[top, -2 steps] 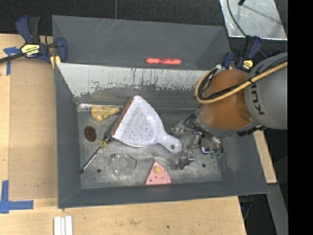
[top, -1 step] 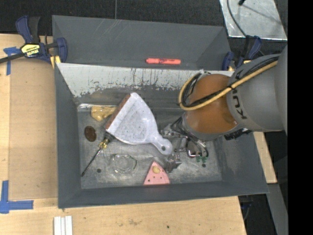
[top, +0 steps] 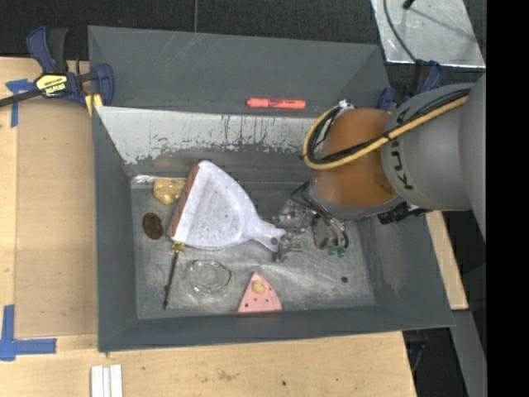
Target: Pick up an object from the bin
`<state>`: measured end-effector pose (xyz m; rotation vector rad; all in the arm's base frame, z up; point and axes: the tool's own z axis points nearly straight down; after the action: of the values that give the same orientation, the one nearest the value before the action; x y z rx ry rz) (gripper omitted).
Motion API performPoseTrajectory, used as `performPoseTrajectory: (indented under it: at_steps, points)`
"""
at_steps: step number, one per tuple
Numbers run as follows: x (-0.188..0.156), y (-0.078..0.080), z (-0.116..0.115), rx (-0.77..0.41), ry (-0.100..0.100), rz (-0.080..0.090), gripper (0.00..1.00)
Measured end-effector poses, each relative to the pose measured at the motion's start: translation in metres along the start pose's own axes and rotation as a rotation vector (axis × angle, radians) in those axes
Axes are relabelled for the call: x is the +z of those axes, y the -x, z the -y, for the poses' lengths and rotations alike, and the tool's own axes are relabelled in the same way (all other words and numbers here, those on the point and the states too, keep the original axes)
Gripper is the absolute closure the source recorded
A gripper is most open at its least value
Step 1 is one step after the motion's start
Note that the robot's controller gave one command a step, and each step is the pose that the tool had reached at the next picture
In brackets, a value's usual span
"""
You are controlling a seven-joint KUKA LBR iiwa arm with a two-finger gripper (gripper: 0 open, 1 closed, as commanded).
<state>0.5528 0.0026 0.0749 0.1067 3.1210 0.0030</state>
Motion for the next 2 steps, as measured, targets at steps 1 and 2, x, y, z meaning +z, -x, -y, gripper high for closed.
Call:
performPoseTrajectory:
  at_steps: [1,2]
  points:
    - [0.0,0.0,0.0,0.0,0.0,0.0,1.0]
    - [-0.111,-0.029,0.046,-0.075,-0.003,-0.017,1.0]
